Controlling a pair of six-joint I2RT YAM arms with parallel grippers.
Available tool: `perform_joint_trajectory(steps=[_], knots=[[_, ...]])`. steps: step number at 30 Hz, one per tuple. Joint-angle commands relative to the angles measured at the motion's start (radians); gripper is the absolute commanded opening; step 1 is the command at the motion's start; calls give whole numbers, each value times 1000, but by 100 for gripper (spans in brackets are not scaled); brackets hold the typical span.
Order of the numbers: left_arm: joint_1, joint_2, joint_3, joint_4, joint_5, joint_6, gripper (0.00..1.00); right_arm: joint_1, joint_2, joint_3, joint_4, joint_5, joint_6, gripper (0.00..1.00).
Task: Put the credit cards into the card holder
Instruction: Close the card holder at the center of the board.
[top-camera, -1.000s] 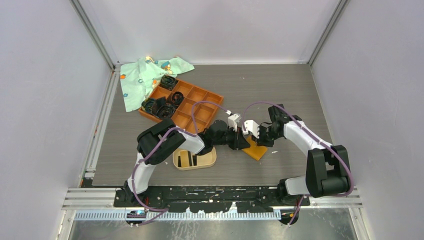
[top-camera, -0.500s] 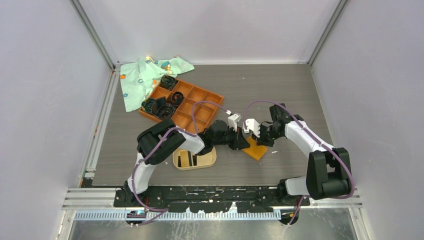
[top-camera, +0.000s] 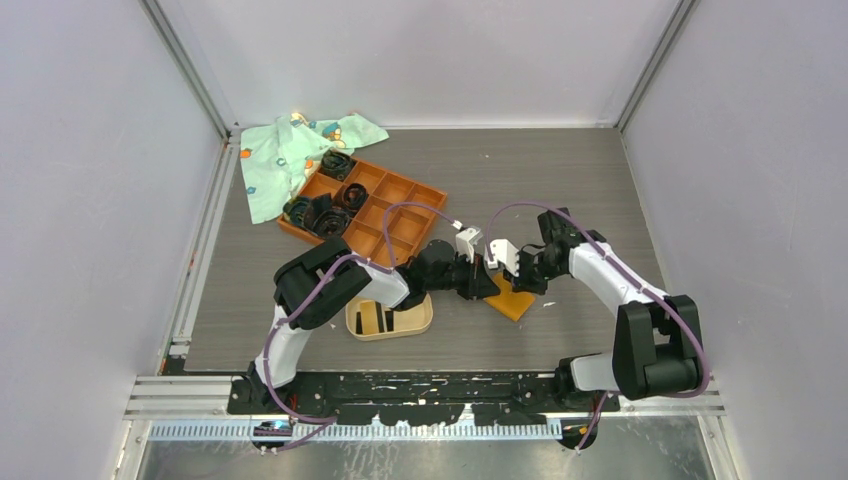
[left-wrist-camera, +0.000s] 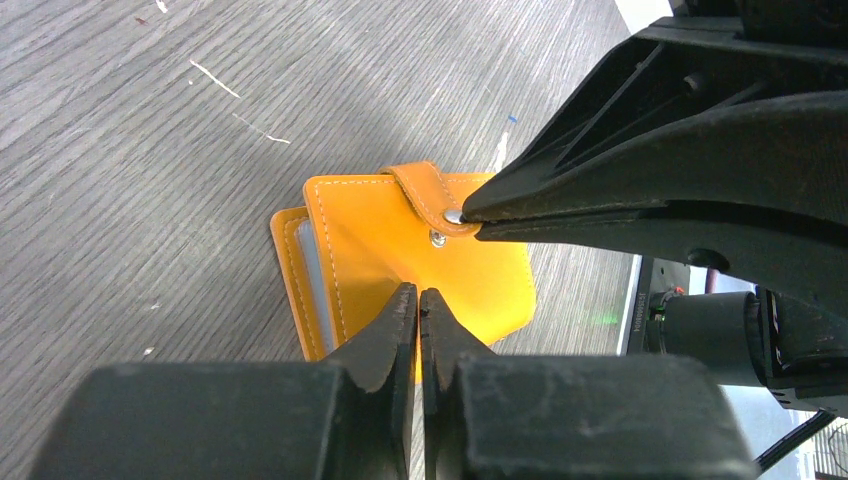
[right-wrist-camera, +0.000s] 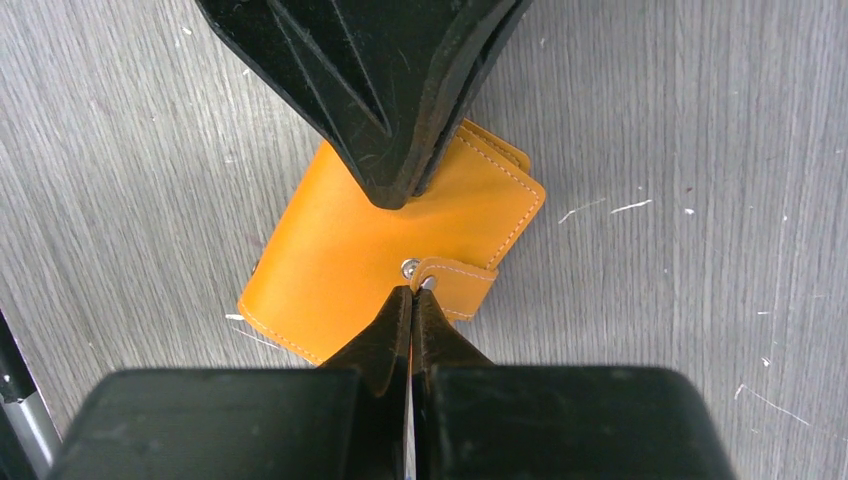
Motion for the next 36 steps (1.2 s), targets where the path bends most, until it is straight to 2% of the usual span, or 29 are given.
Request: perform_joint_trajectory(steps=[1, 21, 36], knots=[[-6, 6, 14, 59, 7, 0, 5, 21, 11, -1, 17, -9, -17, 1], [-5, 2, 8, 60, 7, 0, 5, 59, 16, -15, 16, 54, -56, 1], [-5, 8, 9, 59, 9, -3, 5, 139, 37, -36, 1, 156, -112, 1]])
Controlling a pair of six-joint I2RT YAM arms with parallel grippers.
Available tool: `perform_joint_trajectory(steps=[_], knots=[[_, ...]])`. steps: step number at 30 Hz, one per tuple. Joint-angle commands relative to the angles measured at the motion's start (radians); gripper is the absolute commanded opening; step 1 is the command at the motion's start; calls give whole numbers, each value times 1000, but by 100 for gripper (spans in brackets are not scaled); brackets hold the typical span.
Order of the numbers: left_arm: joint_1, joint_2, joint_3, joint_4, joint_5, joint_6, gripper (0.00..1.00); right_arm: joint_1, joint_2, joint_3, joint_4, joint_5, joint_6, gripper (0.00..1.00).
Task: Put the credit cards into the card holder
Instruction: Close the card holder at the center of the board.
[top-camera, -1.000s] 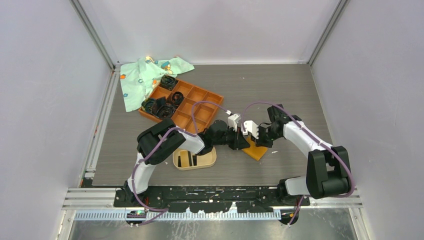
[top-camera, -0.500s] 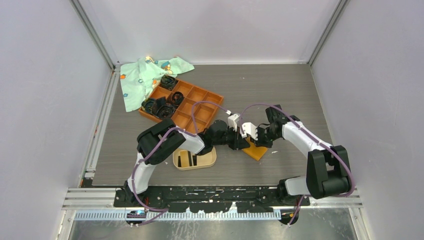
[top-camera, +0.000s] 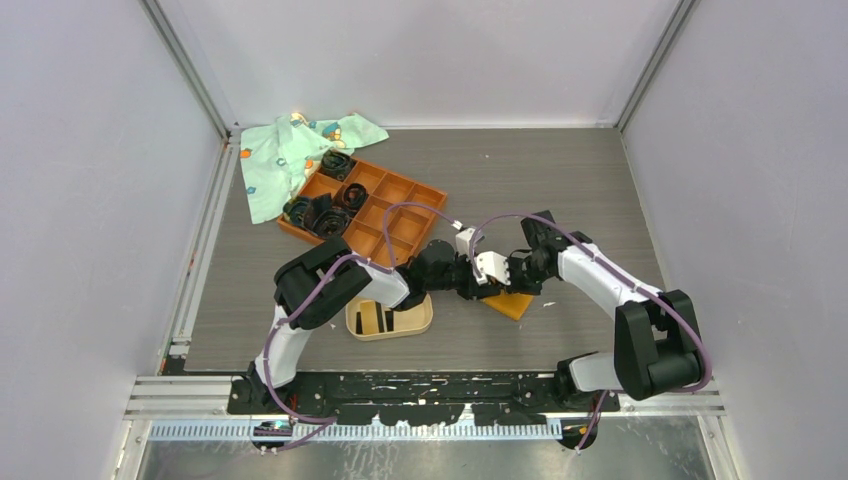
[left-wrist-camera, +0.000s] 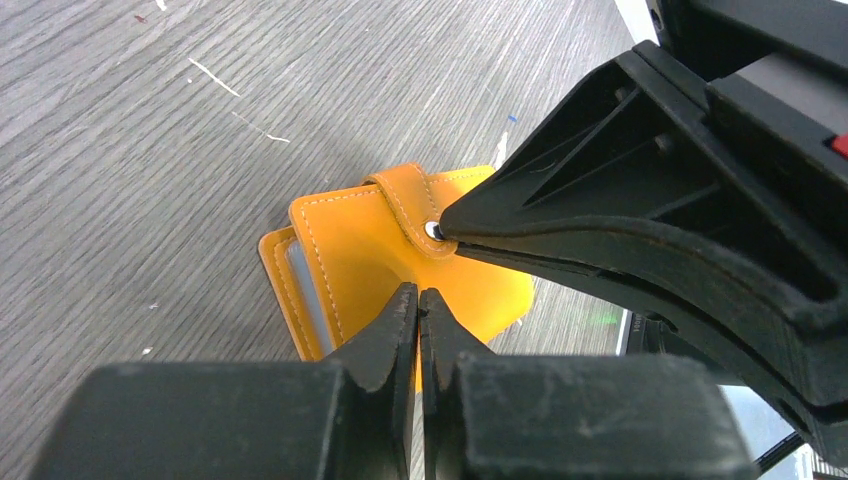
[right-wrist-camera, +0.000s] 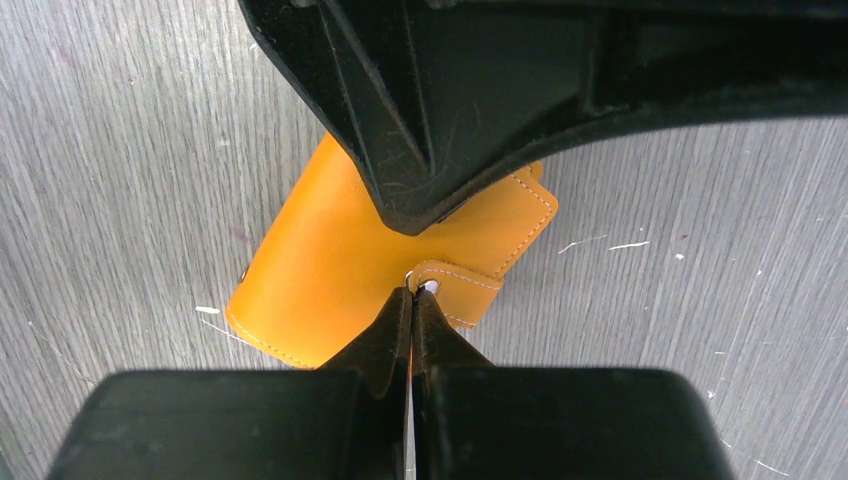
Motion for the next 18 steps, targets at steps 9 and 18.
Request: perform_joint_trajectory(steps=[9, 18], knots=[[-5, 10, 8, 57, 4, 1, 5, 56, 28, -43, -63, 83, -82, 1], [-5, 10, 8, 56, 0, 1, 5, 87, 56, -52, -61, 114, -87, 1]])
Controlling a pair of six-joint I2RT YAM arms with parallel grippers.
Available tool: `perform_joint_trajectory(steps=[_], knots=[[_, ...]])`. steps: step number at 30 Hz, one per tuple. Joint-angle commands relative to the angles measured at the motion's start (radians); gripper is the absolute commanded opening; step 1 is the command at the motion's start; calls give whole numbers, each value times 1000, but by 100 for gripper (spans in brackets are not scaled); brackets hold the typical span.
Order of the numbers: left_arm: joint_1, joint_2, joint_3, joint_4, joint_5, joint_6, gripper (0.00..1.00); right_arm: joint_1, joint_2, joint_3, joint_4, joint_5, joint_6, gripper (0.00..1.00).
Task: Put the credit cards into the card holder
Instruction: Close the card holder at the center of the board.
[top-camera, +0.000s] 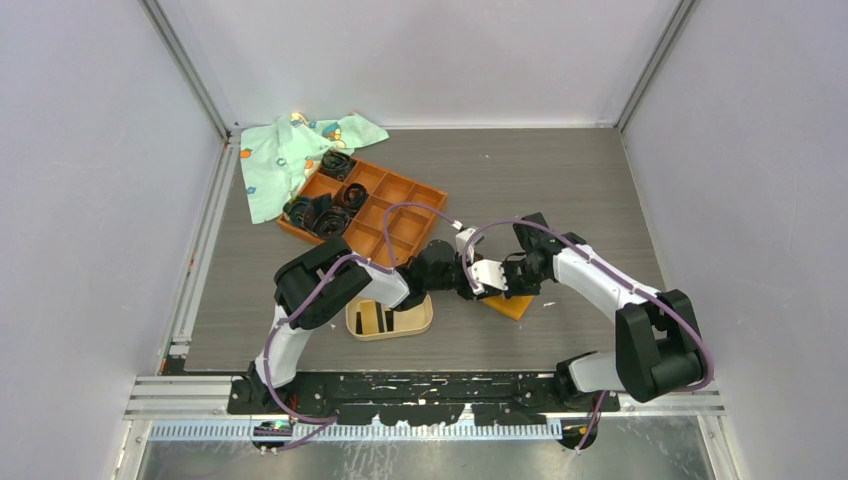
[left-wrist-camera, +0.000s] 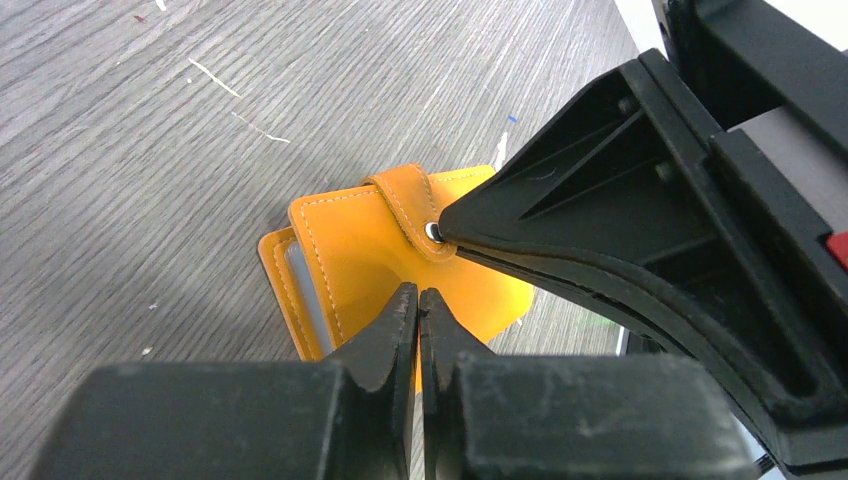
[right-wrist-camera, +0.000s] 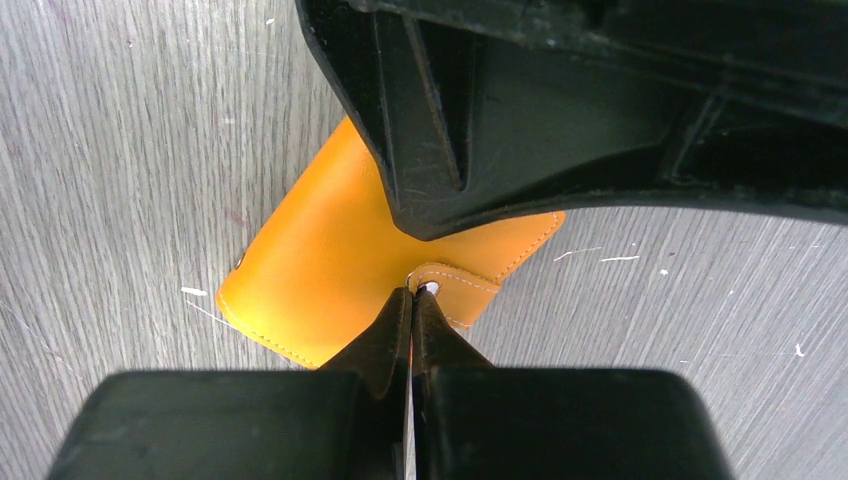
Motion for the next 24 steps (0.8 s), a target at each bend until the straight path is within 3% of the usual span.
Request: perform_joint_trajectory(steps=[1, 24], knots=[[-5, 8, 7, 54, 0, 1, 5, 30, 60, -56, -51, 41, -15, 1], [-5, 6, 7, 58, -7, -24, 6, 103, 60, -112, -37, 134, -13, 1]])
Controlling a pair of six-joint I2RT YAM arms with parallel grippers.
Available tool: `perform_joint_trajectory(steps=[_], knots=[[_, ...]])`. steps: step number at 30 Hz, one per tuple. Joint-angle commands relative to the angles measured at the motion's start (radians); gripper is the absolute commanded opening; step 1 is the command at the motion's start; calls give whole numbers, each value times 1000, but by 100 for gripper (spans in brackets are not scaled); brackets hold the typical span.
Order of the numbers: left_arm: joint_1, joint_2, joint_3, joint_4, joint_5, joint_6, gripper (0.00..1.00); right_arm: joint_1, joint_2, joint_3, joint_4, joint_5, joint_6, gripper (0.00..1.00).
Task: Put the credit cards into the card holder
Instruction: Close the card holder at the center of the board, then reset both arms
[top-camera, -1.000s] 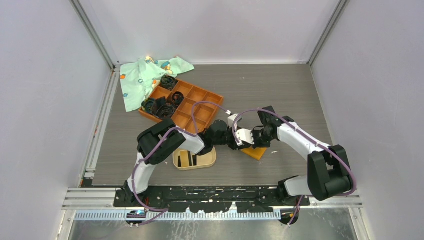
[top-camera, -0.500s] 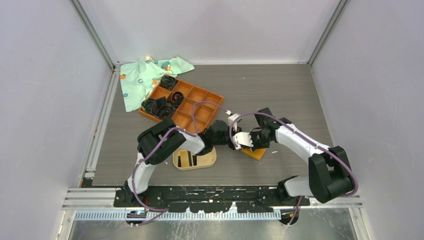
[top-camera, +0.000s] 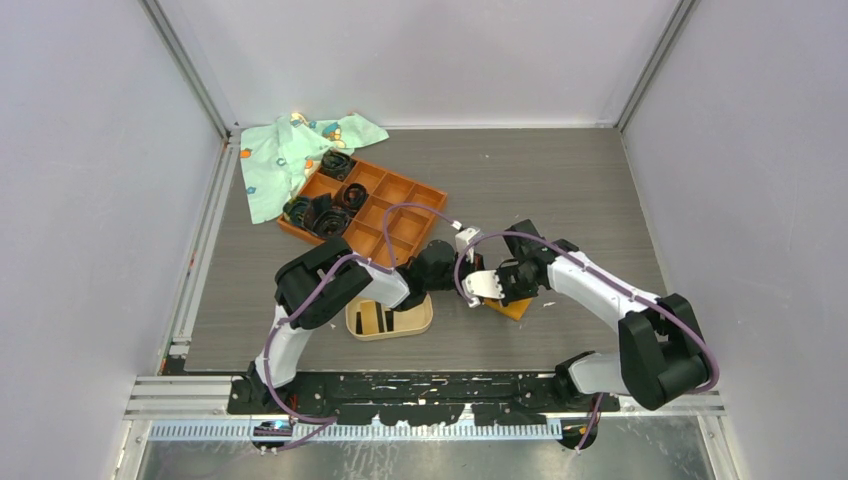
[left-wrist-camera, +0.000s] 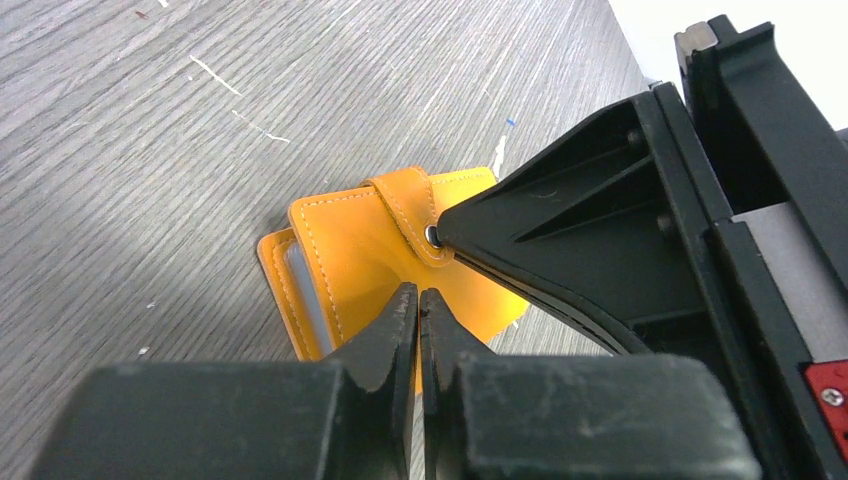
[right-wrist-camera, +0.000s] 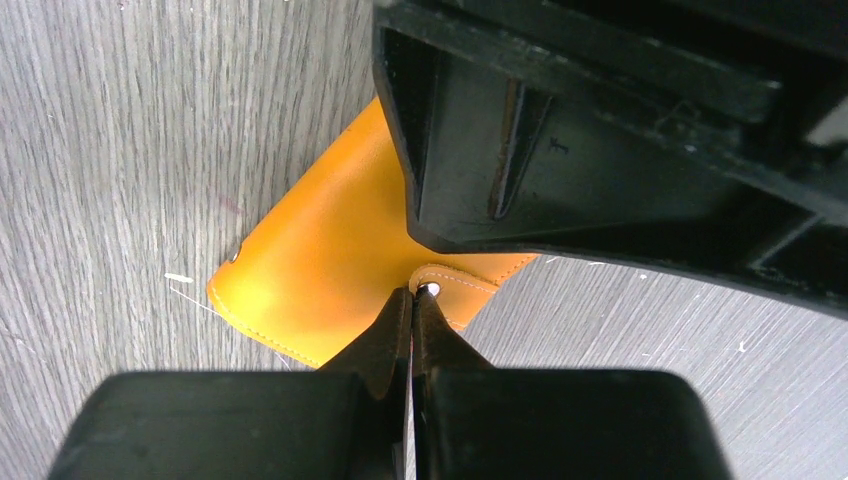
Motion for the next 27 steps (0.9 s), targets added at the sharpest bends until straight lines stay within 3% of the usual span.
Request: perform_joint_trajectory(steps=[1, 3, 6, 10, 15, 19, 23, 25, 27], knots=[[-5, -2, 4, 54, -7, -5, 6, 11, 64, -69, -51, 3, 40, 2], [-2, -13, -5, 58, -10, -11, 8, 11, 38, -57, -26, -14, 100, 8], [5, -45, -26, 48, -23, -19, 13, 3, -9, -29, 6, -13, 177, 27], [20, -120, -69, -6, -57, 10, 20, -62, -95, 40, -36, -62, 248, 42], [34, -263, -120, -126, -114, 102, 25, -192, -234, 105, -141, -212, 280, 60], [40, -384, -127, -249, -140, 203, 28, -255, -334, 122, -154, -248, 377, 76], [43, -524, -113, -390, -158, 299, 31, -287, -381, 202, -128, -220, 619, 96], [48, -600, -107, -456, -165, 330, 35, -302, -382, 250, -95, -175, 795, 99], [57, -689, -120, -492, -177, 348, 50, -312, -381, 300, -31, -75, 1007, 99]])
